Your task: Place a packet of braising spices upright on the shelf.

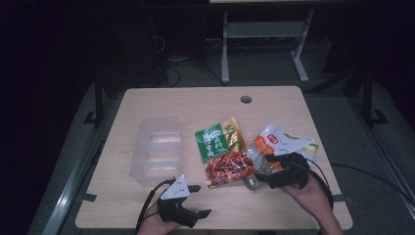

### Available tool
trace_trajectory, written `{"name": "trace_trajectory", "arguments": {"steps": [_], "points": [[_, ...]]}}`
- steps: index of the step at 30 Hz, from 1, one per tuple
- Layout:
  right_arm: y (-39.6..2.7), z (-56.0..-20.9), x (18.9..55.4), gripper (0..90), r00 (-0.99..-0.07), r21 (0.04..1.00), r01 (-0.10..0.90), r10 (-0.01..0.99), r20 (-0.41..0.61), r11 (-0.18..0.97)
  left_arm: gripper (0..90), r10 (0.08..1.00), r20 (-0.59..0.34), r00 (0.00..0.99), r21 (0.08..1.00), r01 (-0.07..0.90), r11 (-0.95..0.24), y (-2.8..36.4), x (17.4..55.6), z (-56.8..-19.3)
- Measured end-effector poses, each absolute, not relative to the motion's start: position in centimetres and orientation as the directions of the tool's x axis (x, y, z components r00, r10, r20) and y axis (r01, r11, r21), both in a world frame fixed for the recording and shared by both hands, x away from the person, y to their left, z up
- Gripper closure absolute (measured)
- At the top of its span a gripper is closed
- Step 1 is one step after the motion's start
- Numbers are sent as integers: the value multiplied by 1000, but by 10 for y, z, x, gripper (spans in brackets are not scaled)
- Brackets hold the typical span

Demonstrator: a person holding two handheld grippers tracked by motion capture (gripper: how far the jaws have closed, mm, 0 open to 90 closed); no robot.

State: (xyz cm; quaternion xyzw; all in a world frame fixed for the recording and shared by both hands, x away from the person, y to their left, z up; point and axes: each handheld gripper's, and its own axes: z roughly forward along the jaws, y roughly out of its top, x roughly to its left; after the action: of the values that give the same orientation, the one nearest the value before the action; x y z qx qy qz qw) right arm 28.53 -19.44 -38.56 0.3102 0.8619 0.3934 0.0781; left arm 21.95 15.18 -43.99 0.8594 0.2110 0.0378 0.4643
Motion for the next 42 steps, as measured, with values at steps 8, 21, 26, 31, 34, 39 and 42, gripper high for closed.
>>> {"name": "trace_trajectory", "arguments": {"steps": [8,21,26,31,34,39,42], "points": [[-173,-372,320,199,-808,706,484,574,134,516,189,392,-134,910,810,328,-485,153,225,-440],[-138,-362,389,204,-801,635,534,575,169,558,186,401,-143,905,818,336,-466,154,225,-439],[-131,-365,408,204,-797,614,544,581,165,572,185,404,-144,904,815,339,-469,153,226,-439],[-125,-375,430,207,-777,571,584,602,185,578,185,398,-139,907,814,334,-475,151,226,-439],[-123,-384,444,210,-754,545,618,624,206,567,186,401,-139,906,814,334,-474,151,226,-439],[-123,-393,454,228,-732,527,640,652,198,559,185,395,-139,908,812,332,-479,150,225,-440],[-126,-400,460,230,-711,509,664,672,204,548,186,395,-141,908,813,334,-477,150,225,-440]]}}
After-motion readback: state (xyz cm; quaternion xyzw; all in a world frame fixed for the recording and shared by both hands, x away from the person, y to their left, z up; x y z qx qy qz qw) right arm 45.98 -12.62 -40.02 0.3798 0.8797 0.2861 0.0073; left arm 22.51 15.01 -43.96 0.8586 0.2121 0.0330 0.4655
